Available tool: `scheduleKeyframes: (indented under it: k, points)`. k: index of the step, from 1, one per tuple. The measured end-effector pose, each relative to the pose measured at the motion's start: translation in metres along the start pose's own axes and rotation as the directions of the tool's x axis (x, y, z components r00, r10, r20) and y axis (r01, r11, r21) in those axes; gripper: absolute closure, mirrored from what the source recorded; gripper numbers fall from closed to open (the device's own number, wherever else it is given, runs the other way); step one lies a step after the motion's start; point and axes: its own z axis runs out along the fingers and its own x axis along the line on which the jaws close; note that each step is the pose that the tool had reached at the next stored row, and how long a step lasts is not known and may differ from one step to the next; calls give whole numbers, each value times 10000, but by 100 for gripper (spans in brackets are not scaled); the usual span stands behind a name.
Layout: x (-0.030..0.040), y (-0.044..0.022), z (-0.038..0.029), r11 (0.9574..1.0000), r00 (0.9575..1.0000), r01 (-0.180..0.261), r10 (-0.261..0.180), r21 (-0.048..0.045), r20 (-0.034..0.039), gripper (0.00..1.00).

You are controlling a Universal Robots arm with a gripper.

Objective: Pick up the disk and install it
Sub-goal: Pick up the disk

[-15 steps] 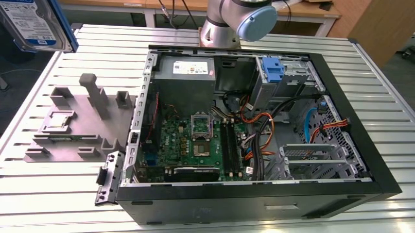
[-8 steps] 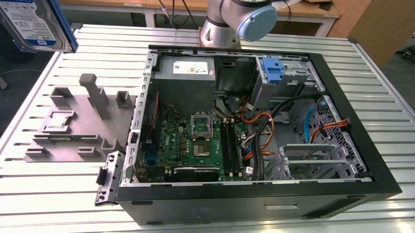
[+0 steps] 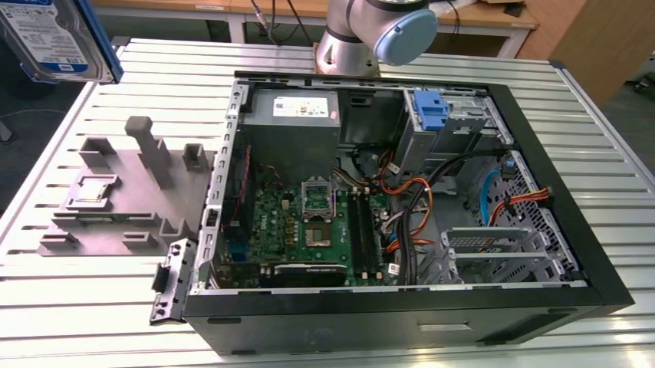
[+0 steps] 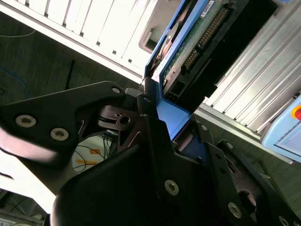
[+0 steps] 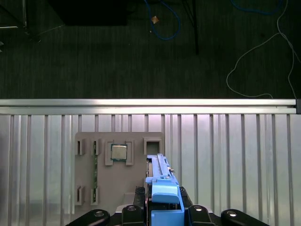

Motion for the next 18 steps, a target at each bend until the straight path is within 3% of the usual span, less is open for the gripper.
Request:
scheduleKeyframes:
  k: [14, 18]
  points:
    - [-6, 3, -117, 10000, 10000, 0, 0, 1, 0, 63]
    - [-6, 3, -119, 10000, 10000, 0, 0, 1, -6, 63]
